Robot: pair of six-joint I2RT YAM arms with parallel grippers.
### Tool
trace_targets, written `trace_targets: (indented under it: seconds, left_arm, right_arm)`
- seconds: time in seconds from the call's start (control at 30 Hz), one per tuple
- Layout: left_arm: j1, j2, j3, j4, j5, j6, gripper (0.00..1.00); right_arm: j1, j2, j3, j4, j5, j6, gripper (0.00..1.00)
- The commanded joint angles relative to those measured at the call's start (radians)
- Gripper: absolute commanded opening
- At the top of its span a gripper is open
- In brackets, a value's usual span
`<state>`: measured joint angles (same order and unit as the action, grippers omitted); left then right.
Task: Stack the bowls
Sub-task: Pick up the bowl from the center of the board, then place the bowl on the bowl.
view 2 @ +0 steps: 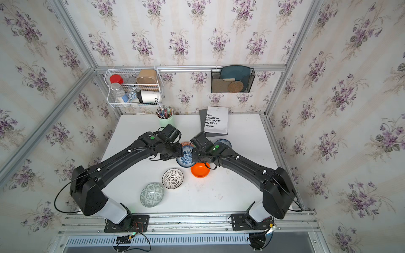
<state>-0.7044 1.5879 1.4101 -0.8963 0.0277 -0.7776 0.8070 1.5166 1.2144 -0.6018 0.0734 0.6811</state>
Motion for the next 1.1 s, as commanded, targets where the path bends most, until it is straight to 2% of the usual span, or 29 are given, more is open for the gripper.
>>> trace_targets:
  seconds: [0.0,0.1,0.2,0.33,0.53,0.67,1.07]
  left_arm:
    - [0.002,-0.022,0.0,0.01,0.001,0.014,0.97]
    - [0.005,-0.06,-0.018,0.014,-0.025,0.012,1.0]
    - [0.015,-0.112,-0.094,0.069,-0.055,0.019,1.0]
    - [0.028,-0.185,-0.227,0.204,-0.05,0.067,1.0]
    - [0.077,-0.333,-0.481,0.495,0.041,0.09,1.0]
    - [0.088,-0.372,-0.556,0.553,0.05,0.092,1.0]
    - [0.115,-0.397,-0.627,0.639,0.078,0.075,1.0]
  right_arm:
    - [-0.049,-0.022,-0.01,0.014,0.02,-0.009,0.0]
    - [-0.129,-0.059,-0.031,0.015,0.0,-0.036,0.0]
    - [-0.244,-0.102,-0.056,0.008,-0.028,-0.081,0.0]
    - [-0.402,-0.128,-0.079,-0.003,-0.056,-0.142,0.0]
    - [-0.573,-0.108,-0.107,0.015,-0.1,-0.216,0.0]
    - [-0.616,-0.085,-0.108,0.037,-0.115,-0.244,0.0]
    - [-0.641,0.005,-0.101,0.087,-0.111,-0.267,0.0]
